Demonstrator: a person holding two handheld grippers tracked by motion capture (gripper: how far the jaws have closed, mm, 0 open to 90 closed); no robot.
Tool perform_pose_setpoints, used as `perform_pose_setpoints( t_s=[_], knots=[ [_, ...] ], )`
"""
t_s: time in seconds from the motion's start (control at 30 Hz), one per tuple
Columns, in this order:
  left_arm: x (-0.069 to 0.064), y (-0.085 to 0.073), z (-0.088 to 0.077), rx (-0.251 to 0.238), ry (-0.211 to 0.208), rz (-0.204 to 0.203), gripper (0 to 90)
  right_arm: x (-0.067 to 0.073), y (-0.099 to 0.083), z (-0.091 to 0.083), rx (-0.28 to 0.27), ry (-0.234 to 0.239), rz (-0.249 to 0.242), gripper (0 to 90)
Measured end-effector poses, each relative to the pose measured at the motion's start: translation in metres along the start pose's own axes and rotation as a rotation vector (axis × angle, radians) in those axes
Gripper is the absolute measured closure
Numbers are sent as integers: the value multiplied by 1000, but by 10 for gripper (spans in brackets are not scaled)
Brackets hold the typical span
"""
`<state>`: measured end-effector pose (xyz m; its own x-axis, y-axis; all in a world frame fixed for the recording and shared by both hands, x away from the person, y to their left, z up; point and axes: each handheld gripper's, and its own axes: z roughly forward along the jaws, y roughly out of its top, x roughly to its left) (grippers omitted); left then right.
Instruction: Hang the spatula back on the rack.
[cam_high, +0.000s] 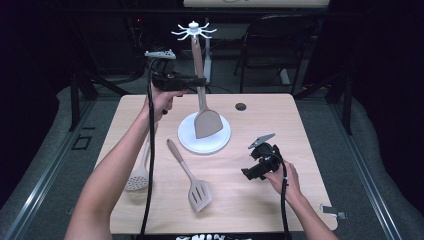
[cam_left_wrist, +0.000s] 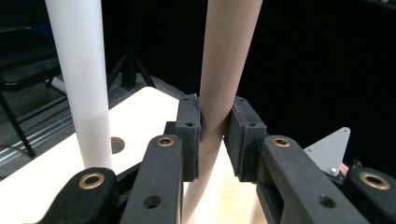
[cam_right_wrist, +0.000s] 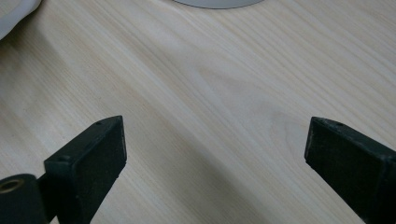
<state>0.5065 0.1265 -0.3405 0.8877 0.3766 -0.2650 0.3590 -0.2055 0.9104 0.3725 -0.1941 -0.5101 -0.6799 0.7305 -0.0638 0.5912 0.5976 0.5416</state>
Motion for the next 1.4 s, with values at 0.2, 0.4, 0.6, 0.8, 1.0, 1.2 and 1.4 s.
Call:
perform_pose_setpoints(
  t_s=[0.2, 0.4, 0.6, 0.8, 1.0, 1.2, 1.4],
  knots=[
    [5, -2, 0, -18, 25, -41, 737, 1, 0, 1, -7, 6, 4, 54],
    [10, -6, 0, -45, 64, -86, 712, 1, 0, 1, 17, -7, -12, 54],
    [7, -6, 1, -48, 165, -73, 706, 1, 0, 2, 19, -7, -13, 55],
    [2, -5, 0, -32, 225, -46, 690, 1, 0, 2, 20, -8, -15, 55],
    [-3, -6, -4, -17, 271, -25, 631, 1, 0, 3, 19, -5, -15, 56],
    [-12, -8, -16, -2, 302, 12, 602, 2, 0, 2, 32, -9, -18, 56],
    [-17, -8, -31, -7, 329, 29, 651, 2, 1, 3, 41, -17, -24, 57]
  ],
)
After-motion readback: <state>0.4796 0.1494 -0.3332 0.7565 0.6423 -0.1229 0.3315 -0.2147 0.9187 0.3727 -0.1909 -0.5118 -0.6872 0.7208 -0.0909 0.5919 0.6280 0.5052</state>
